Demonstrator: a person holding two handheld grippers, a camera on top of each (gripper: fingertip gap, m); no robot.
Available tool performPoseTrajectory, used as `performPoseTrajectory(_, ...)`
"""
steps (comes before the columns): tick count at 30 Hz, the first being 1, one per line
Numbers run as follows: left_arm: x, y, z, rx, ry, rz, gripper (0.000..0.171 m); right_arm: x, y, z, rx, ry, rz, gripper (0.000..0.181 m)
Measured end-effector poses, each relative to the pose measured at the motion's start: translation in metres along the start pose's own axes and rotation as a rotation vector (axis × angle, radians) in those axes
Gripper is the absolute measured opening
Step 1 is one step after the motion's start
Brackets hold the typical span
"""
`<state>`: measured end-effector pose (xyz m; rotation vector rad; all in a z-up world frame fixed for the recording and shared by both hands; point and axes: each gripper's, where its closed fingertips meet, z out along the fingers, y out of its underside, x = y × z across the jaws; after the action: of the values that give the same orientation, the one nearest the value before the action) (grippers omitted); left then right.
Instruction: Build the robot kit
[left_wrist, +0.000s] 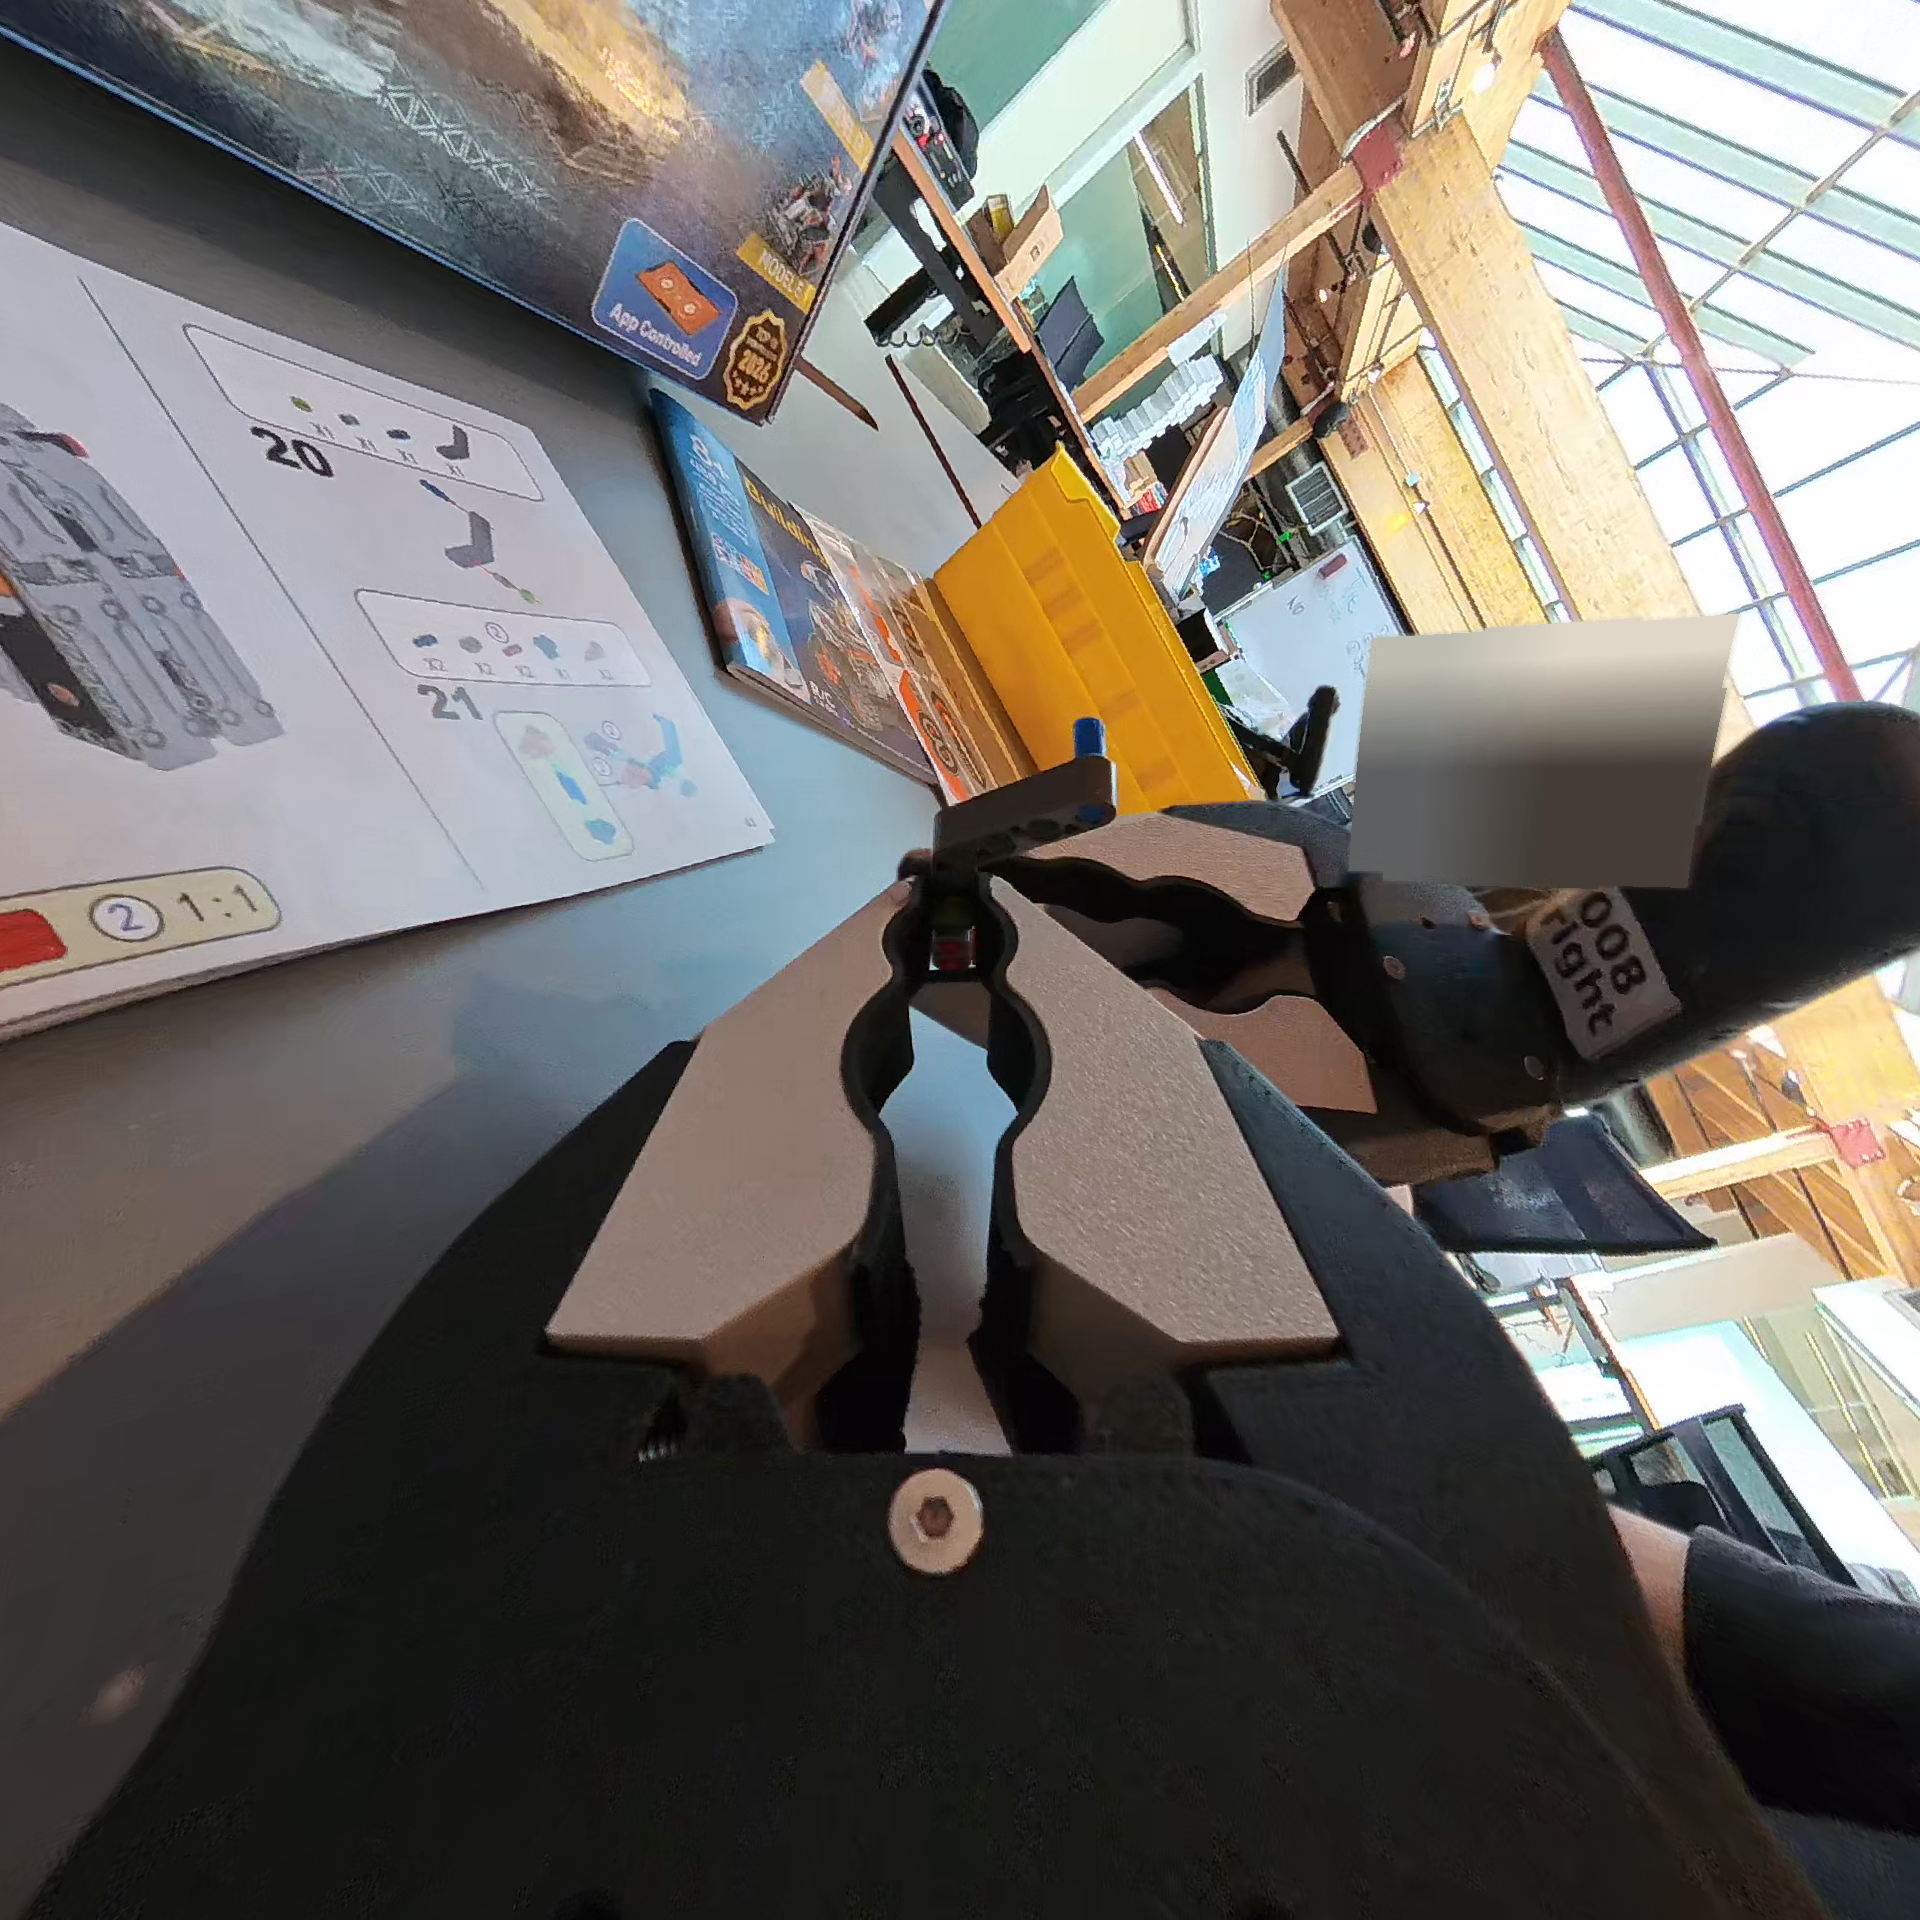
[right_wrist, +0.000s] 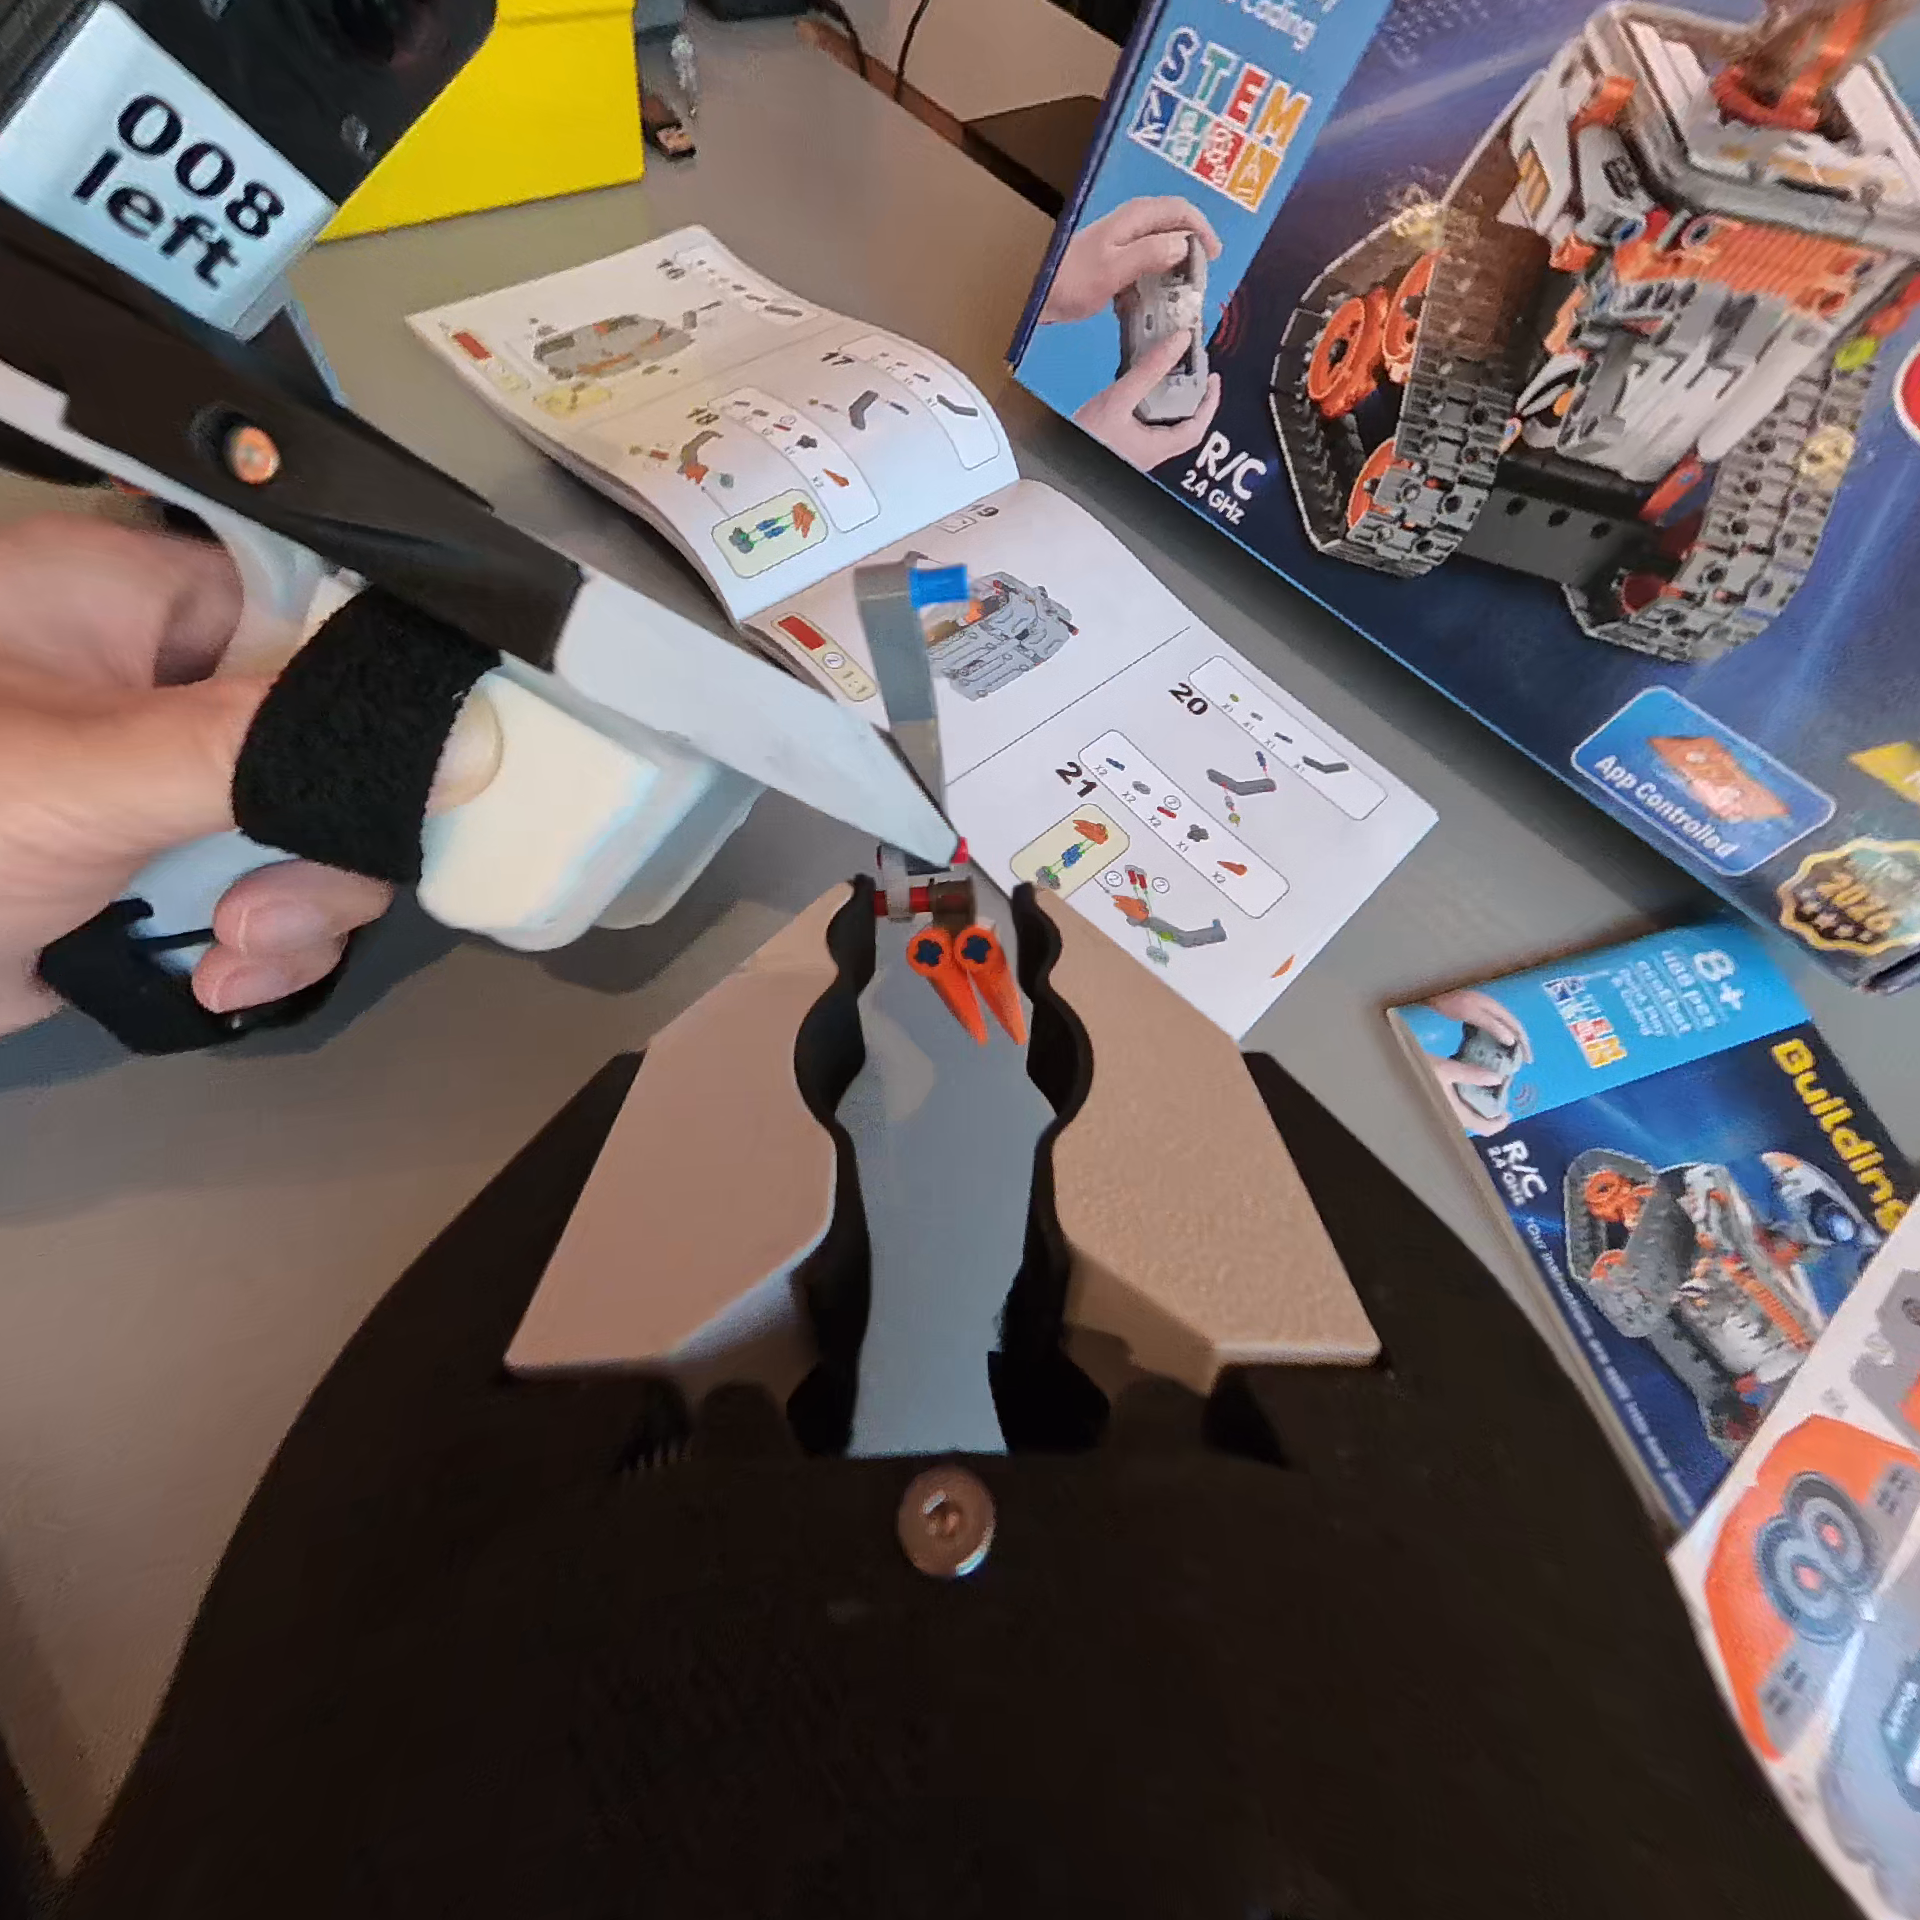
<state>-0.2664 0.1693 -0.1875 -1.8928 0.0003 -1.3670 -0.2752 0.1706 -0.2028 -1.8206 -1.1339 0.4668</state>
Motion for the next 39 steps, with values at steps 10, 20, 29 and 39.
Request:
performPoseTrajectory(10,0.021,-0.002,0.005,-0.052,-0.085,0.384,0.005,0.005,-0.012,-0.013,0.178,-0.022,-0.095,0.023)
performPoseTrajectory(20,0.020,-0.006,-0.002,-0.153,-0.413,0.986,0.011,0.000,-0.024,-0.010,0.387,-0.069,-0.257,0.023)
performPoseTrajectory(29,0.024,0.013,-0.003,-0.231,-0.030,0.405,0.013,-0.012,-0.018,-0.014,0.278,-0.017,-0.478,0.022)
performPoseTrajectory(39,0.025,0.010,0.000,-0.235,0.136,0.191,0.006,-0.005,-0.020,-0.014,0.239,0.007,-0.366,0.026)
